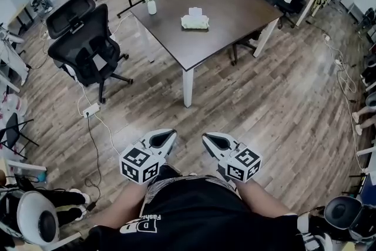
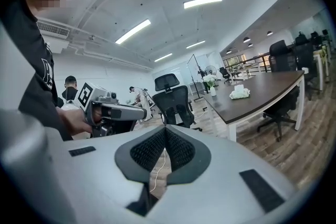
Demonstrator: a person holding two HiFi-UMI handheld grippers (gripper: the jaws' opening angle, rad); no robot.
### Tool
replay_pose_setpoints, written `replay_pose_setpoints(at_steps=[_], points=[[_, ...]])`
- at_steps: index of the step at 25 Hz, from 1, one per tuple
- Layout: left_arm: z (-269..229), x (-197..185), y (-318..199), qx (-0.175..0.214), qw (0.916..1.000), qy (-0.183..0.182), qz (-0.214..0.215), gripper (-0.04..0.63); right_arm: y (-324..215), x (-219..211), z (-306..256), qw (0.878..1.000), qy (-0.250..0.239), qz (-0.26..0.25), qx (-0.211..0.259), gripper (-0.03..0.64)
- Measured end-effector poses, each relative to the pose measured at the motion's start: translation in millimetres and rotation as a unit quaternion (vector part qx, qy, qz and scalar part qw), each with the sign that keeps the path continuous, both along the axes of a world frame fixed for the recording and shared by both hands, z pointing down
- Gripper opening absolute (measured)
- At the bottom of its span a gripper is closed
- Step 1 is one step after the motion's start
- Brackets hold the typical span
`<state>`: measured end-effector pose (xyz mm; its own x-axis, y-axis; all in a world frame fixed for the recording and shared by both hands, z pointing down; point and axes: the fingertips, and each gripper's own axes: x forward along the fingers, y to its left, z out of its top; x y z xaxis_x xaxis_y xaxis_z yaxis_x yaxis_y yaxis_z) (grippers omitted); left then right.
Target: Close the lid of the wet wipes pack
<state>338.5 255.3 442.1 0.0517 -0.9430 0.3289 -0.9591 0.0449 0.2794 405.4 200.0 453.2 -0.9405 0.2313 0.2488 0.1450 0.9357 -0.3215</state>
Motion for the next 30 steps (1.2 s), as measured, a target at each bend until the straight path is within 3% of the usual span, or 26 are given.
replay_pose_setpoints(at_steps=[7,15,23,30], points=[[1.7,-77.6,-18.9,0.014,0.9999,0.004,-0.001,0.02,-15.6,-62.2,0.2,0.999,0.006,0.017,0.03,0.0],[-10.4,-171.5,-44.2,0.026,0.9988,-0.003,0.042,0.02,-34.2,-160.1,-7.2,0.998,0.011,0.053,0.009,0.0],[-11.4,-266.2,-46.6,0.026,0.9967,-0.009,0.076,0.02,-44.6,-247.9,-8.4,0.995,0.016,0.099,0.026,0.0],[-0.2,-321.0,-48.8,0.025,0.9946,-0.008,0.101,0.02,-37.0,-303.7,-2.2,0.992,0.029,0.11,0.048,0.0]])
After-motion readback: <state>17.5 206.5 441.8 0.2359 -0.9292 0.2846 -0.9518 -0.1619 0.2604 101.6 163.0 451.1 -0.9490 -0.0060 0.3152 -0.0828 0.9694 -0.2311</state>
